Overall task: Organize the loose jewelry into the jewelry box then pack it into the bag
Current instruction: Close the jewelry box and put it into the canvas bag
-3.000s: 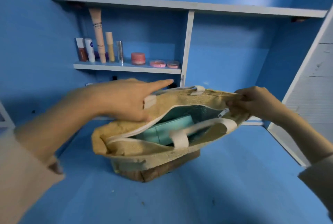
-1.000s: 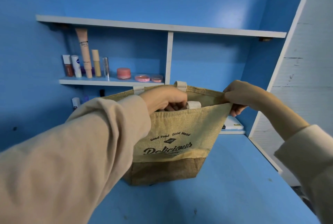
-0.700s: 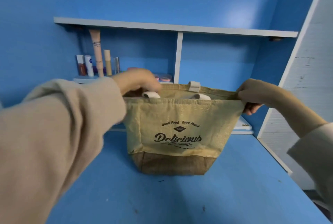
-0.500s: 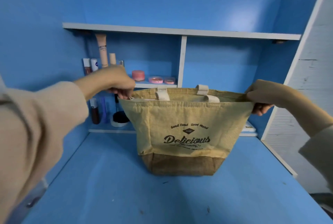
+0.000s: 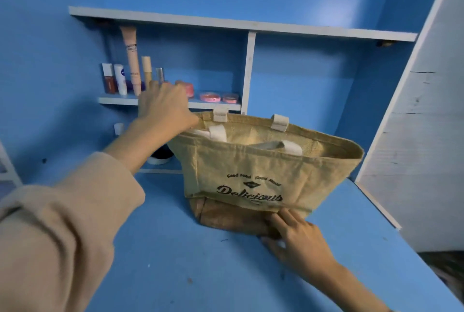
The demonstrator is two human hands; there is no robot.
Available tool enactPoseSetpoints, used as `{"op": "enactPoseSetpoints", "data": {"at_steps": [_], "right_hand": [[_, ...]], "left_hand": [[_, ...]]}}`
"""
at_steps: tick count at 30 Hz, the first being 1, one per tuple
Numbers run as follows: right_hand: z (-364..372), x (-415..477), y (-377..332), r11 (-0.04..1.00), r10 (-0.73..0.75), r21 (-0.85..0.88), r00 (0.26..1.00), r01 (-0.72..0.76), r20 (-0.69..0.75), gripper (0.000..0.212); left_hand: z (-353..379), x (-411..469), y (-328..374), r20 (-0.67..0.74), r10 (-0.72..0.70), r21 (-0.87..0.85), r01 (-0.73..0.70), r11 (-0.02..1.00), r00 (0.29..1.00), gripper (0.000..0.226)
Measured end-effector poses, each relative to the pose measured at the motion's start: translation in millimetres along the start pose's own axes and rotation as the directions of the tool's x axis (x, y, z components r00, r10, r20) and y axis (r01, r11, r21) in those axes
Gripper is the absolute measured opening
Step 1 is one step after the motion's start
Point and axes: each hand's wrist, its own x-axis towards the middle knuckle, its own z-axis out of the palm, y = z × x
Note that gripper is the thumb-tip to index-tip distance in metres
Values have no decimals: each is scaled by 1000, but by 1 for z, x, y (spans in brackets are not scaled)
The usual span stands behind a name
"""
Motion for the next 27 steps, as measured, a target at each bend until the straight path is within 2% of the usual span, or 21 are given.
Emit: {"op": "enactPoseSetpoints", "data": {"at_steps": [2, 4, 5, 6, 7, 10, 12, 13, 16, 18, 20, 21, 22, 23, 25, 26, 27], "right_hand": [[17, 2, 3, 998, 58, -4, 997, -58, 44, 30], [22, 5, 3, 1000, 26, -14, 999, -26, 23, 23], [25, 6, 3, 1000, -12, -24, 1000, 12, 17, 18], [27, 7, 3, 998, -62, -27, 998, 62, 4, 18], [28, 8, 2, 993, -118, -23, 993, 118, -7, 20], [35, -1, 10, 963, -268, -21, 960, 267, -79, 12], [33, -11, 18, 954, -299, 7, 950, 301, -85, 22], [29, -16, 22, 950, -309, 11, 949, 311, -66, 20], [12, -20, 29, 937, -349, -8, 933, 350, -89, 17], [-19, -4, 27, 946, -302, 39, 921, 321, -245, 18], [-65, 26, 33, 979, -177, 14, 884, 203, -433, 42], [-89, 43, 39, 994, -101, -10, 874, 109, -476, 54], [-108, 58, 48, 999, -32, -36, 889, 17, -456, 63], [-124, 72, 57, 997, 24, -66, 930, -52, -368, 68], [-142, 93, 68, 990, 104, -91, 991, -111, -80, 64], [-145, 98, 71, 987, 134, -90, 991, -131, 24, 57], [-147, 99, 72, 985, 151, -99, 986, -144, 71, 49]], "left_hand": [[-3, 0, 17, 59, 220, -96, -214, 972, 974, 58], [-4, 1, 37, 217, 466, -339, -382, 860, 858, 63], [-1, 3, 46, 258, 556, -428, -422, 799, 790, 53], [4, 6, 53, 254, 604, -463, -454, 761, 755, 37], [9, 10, 59, 213, 620, -465, -480, 744, 755, 24], [17, 27, 62, 57, 520, -381, -463, 801, 852, 33], [18, 40, 56, -22, 423, -342, -404, 848, 906, 29], [18, 46, 52, -32, 386, -328, -374, 867, 922, 29], [19, 58, 56, 44, 443, -366, -398, 841, 895, 30], [17, 60, 65, 87, 503, -407, -431, 805, 860, 30], [14, 62, 69, 108, 538, -460, -438, 772, 836, 29], [12, 61, 69, 121, 547, -464, -440, 769, 828, 28], [10, 60, 68, 137, 548, -455, -439, 775, 825, 26], [8, 59, 66, 140, 531, -457, -421, 784, 836, 23], [5, 48, 56, 57, 428, -505, -343, 792, 902, 18], [4, 35, 50, -103, 320, -520, -325, 790, 942, 21], [7, 15, 45, -349, 164, -522, -337, 784, 923, 24]]}}
